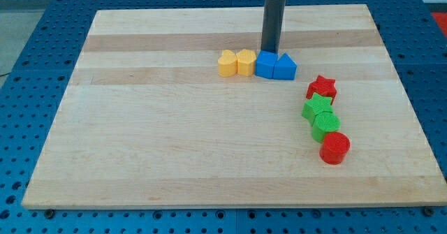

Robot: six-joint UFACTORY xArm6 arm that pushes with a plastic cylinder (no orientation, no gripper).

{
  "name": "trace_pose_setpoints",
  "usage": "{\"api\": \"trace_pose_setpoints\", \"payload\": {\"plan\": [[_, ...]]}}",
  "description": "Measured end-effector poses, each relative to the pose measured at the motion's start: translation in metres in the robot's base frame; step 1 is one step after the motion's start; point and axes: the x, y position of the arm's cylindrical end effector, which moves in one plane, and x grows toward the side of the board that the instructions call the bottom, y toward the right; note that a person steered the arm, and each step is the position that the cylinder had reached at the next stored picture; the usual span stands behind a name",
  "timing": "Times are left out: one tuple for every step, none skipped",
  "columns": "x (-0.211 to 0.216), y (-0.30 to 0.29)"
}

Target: Separate the red star from the green star

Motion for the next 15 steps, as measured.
{"api": "trace_pose_setpoints", "payload": {"plan": [[-0.001, 0.0], [-0.034, 0.009], [-0.042, 0.081], [-0.028, 0.157], [0.007, 0.203], [0.036, 0.218], [0.059, 0.207], [0.076, 0.186], [0.083, 0.154], [0.083, 0.096], [0.086, 0.046], [0.083, 0.053], [0.086, 0.078], [0.1, 0.055], [0.103, -0.022]]}}
